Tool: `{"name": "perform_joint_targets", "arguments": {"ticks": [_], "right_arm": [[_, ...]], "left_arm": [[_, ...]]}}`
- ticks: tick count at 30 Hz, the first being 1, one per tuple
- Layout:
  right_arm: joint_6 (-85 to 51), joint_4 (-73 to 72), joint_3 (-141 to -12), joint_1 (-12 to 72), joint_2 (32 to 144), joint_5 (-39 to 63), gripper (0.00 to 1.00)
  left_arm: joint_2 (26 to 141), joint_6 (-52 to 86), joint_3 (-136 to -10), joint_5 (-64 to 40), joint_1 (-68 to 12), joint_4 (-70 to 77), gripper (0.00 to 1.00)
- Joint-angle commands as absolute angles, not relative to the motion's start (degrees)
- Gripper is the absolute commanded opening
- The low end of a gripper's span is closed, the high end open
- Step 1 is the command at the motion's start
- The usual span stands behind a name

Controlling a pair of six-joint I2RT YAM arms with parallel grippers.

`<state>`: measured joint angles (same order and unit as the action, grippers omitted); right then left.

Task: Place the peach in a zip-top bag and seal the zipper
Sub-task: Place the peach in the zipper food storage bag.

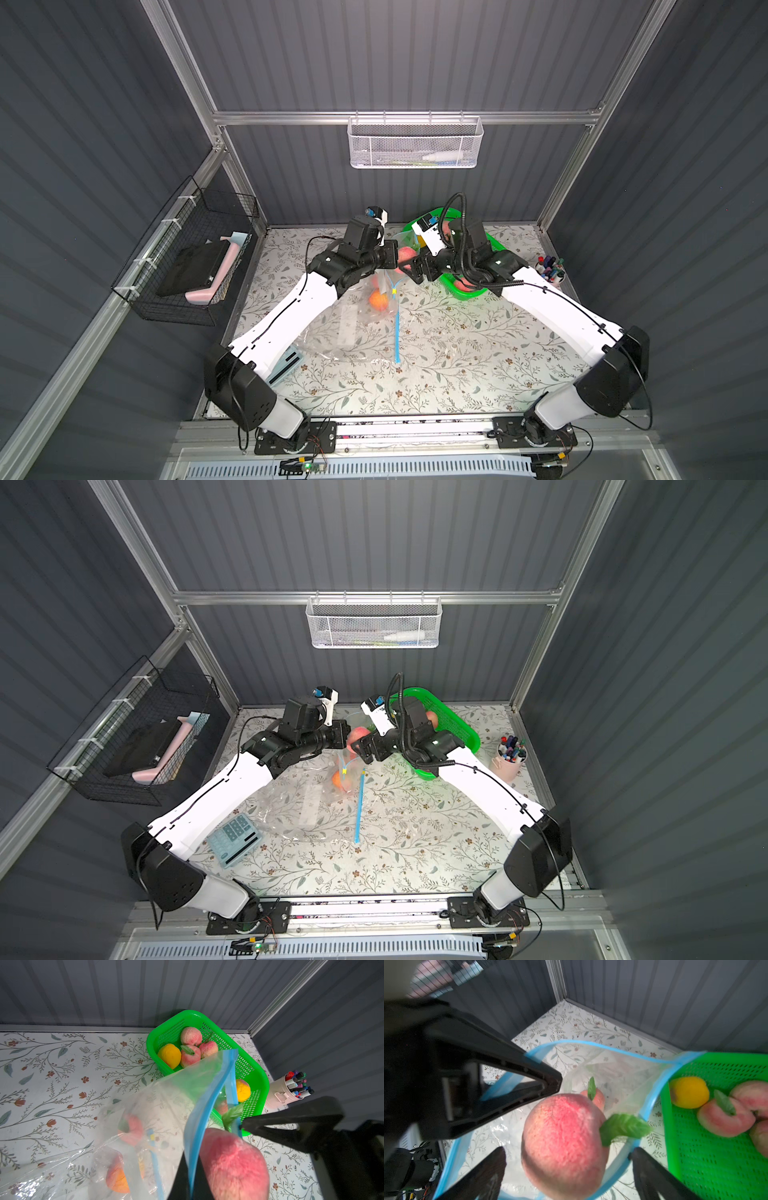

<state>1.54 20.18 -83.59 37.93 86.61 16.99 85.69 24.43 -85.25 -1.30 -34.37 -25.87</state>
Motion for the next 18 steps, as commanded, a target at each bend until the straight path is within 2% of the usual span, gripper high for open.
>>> {"name": "perform_joint_targets", "arguments": {"ticks": [1, 11, 18], "right_arm": [[0.80, 15.19, -82.50, 37.75, 82.88, 18.90, 0.97], [-1.05, 12.18, -80.69, 37.62, 81.92, 12.07, 0.97], [-0.31, 14.11, -81.67, 37.62, 86.37, 12.82, 0.96]], "left_arm": [[82.64, 24.44, -84.39, 1.97, -34.54, -26.35, 0.00], [78.38, 25.30, -82.44, 4.50, -34.54, -25.05, 0.00], [78.05, 25.53, -82.89, 4.50, -34.54, -24.57, 0.00]]}}
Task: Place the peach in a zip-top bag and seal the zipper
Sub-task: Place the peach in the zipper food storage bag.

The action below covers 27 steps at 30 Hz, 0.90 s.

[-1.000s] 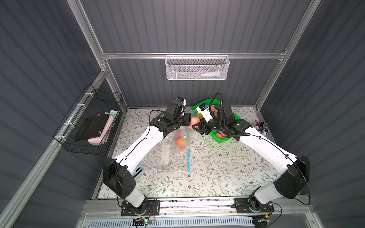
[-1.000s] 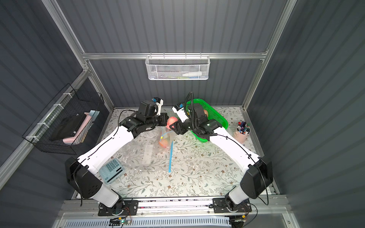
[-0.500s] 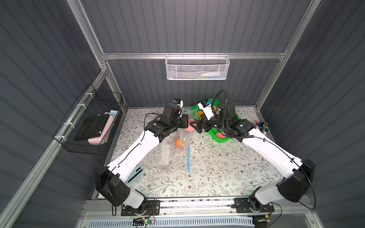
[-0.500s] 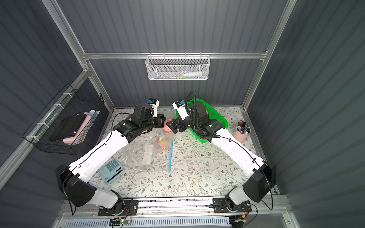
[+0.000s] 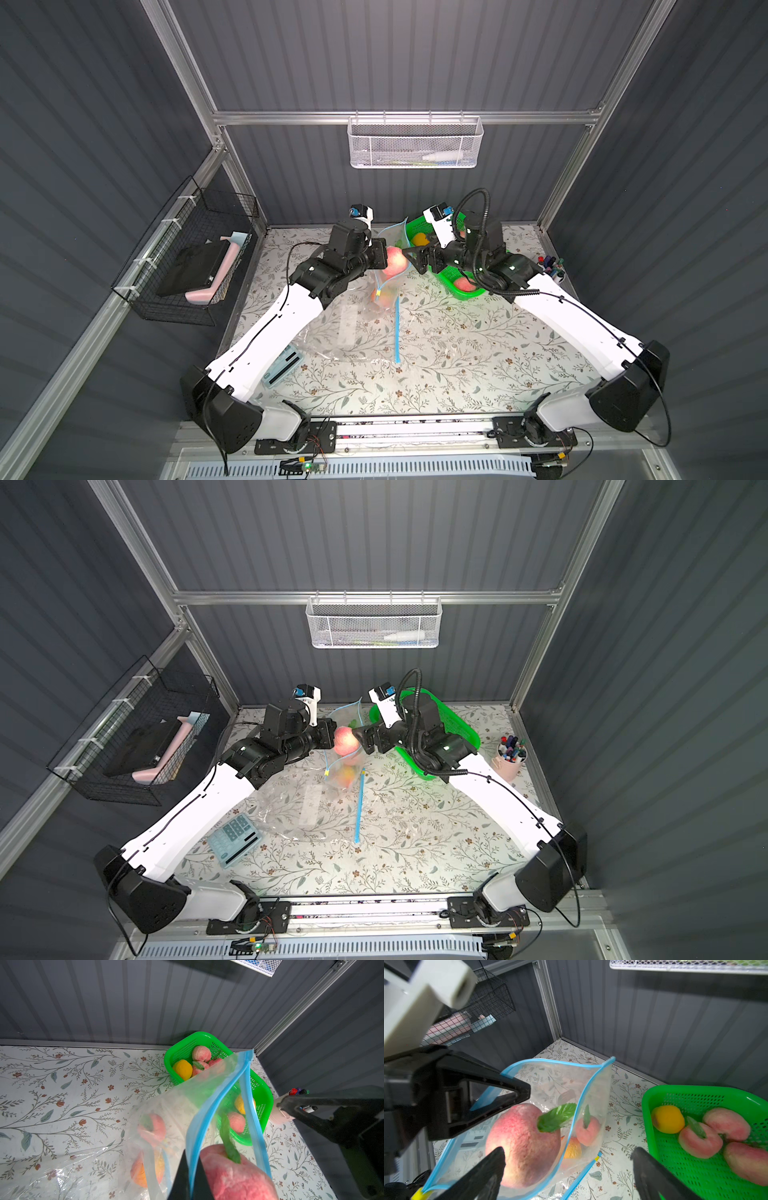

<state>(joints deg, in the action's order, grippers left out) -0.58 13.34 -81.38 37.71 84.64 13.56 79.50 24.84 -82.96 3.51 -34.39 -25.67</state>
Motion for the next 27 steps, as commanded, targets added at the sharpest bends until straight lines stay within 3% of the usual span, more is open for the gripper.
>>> {"name": "perform_joint_targets", "arguments": {"ticks": [1, 7, 20, 27], "right_arm": [[-0.23, 14.64, -82.03, 37.64, 87.07, 12.95, 0.96], [-0.26, 14.73, -82.90, 37.66, 87.77, 16.83, 0.96], [-5.08, 12.74, -83.03, 37.11, 85.49, 2.93, 0.94], [-6.39, 18.15, -87.68, 37.09, 89.38, -0.33, 0.80]], "left_arm": [[77.96, 25.52, -82.97, 4.60, -34.54, -24.44, 0.00], [77.15, 25.83, -82.94, 5.97, -34.54, -24.33, 0.00], [72.16, 27.24, -78.93, 14.74, -34.54, -25.57, 0.02], [72.69, 27.00, -79.06, 11.55, -34.54, -24.99, 0.03]]}}
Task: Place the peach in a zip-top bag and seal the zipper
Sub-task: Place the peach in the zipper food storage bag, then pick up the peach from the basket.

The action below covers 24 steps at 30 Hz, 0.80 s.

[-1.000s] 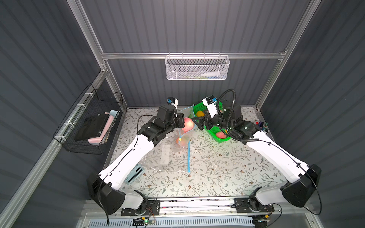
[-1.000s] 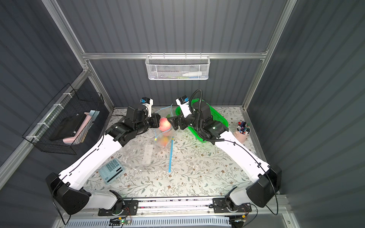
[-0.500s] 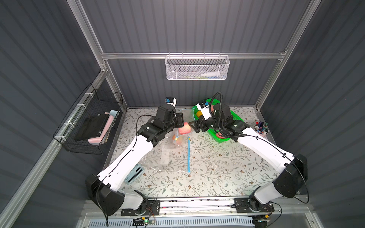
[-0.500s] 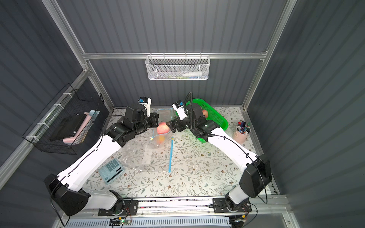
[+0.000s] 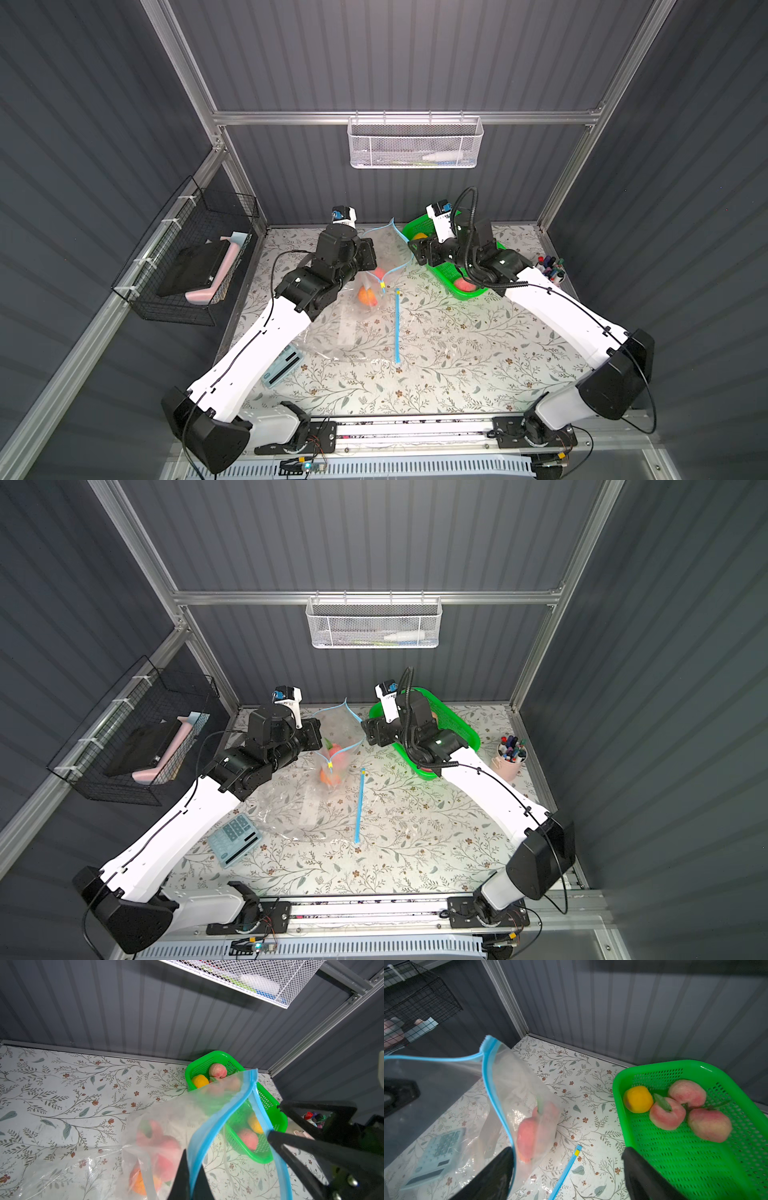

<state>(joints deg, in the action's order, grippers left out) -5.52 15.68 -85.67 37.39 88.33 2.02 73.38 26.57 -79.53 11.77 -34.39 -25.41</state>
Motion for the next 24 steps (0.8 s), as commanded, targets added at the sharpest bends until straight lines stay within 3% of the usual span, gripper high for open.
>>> {"name": "perform_joint_targets", "arguments": {"ticks": [1, 5, 10, 15, 24], "right_arm": [[-6.75, 18.12, -87.52, 37.16, 89.14, -1.05, 0.79], [-6.86, 16.72, -86.61, 37.09, 87.28, 0.34, 0.79], [-6.36, 12.28, -87.01, 36.92, 83.91, 22.62, 0.87], [-8.51, 8.56, -84.92, 36.02, 80.70, 12.49, 0.99], [-12.45, 8.55, -79.01, 27.98, 84.92, 3.56, 0.99]], "left_arm": [[72.75, 27.21, -79.24, 12.72, -34.54, -25.66, 0.03], [72.43, 27.65, -79.46, 16.50, -34.54, -27.72, 0.03], [72.84, 26.86, -80.03, 14.67, -34.50, -27.74, 0.03], [72.81, 26.63, -80.50, 16.43, -34.46, -30.86, 0.03], [71.27, 22.08, -82.97, 18.34, -34.45, -35.28, 0.04]]}}
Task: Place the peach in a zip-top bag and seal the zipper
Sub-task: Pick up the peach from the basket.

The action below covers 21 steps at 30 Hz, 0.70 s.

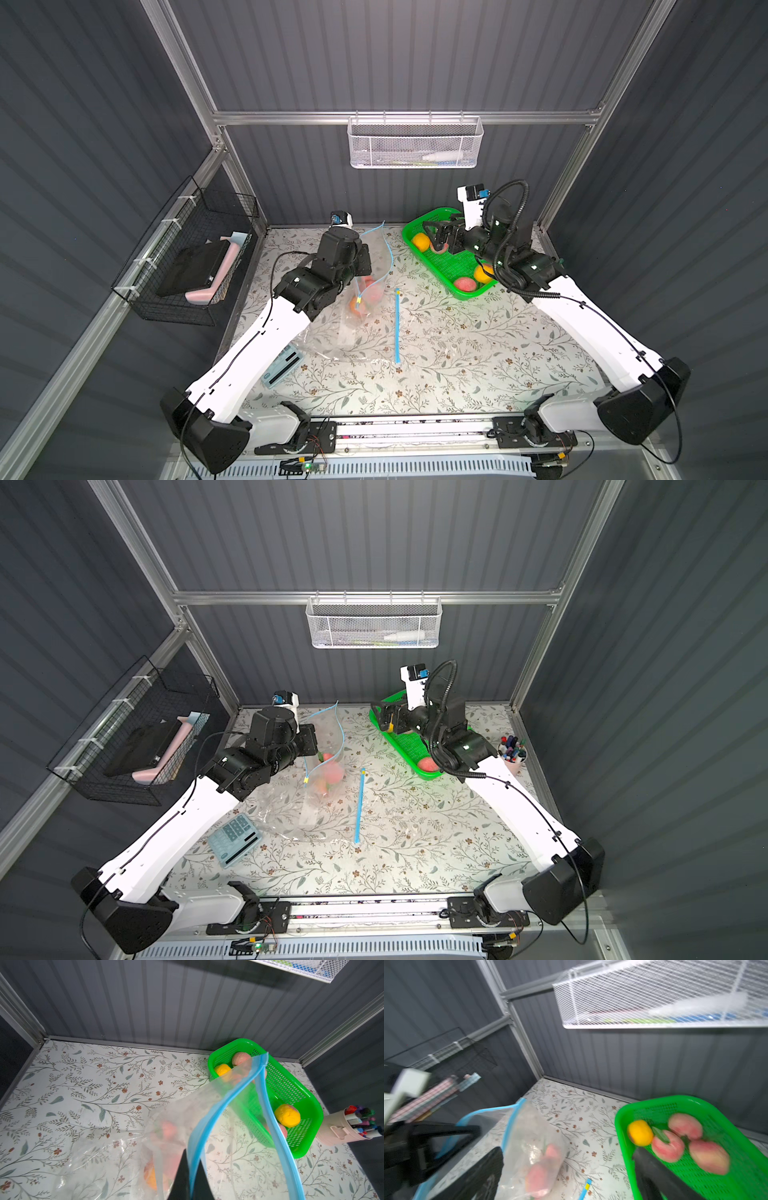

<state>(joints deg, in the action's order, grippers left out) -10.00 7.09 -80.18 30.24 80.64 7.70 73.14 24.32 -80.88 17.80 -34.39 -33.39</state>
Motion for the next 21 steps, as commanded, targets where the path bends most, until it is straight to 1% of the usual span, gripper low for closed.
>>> {"name": "perform_joint_targets", "arguments": {"ticks": [1, 7, 10, 14, 18, 21], "right_arm": [[-13.29, 9.24, -79.24, 27.02, 86.54, 2.98, 0.99], [-18.26, 10.61, -81.95, 21.63, 98.80, 2.63, 0.96], [-18.31, 11.48, -85.74, 19.61, 105.41, 4.90, 0.96], [-16.35, 17.76, -95.99, 17.18, 116.05, 6.38, 0.95], [-14.90, 24.17, -106.50, 16.66, 125.37, 7.55, 0.93], [-14.93, 24.04, -109.55, 16.61, 128.84, 9.90, 0.93]], "left_arm": [[71.49, 21.82, -83.05, 17.00, -34.45, -34.81, 0.04], [76.56, 21.35, -83.82, 10.04, -34.45, -32.87, 0.03], [80.33, 21.21, -84.80, 7.39, -34.45, -32.82, 0.02], [84.99, 20.65, -85.32, -0.58, -34.45, -30.85, 0.01], [89.67, 20.68, -86.63, -4.04, -34.45, -29.41, 0.00], [91.71, 21.84, -87.19, -5.04, -34.54, -29.27, 0.00]]}}
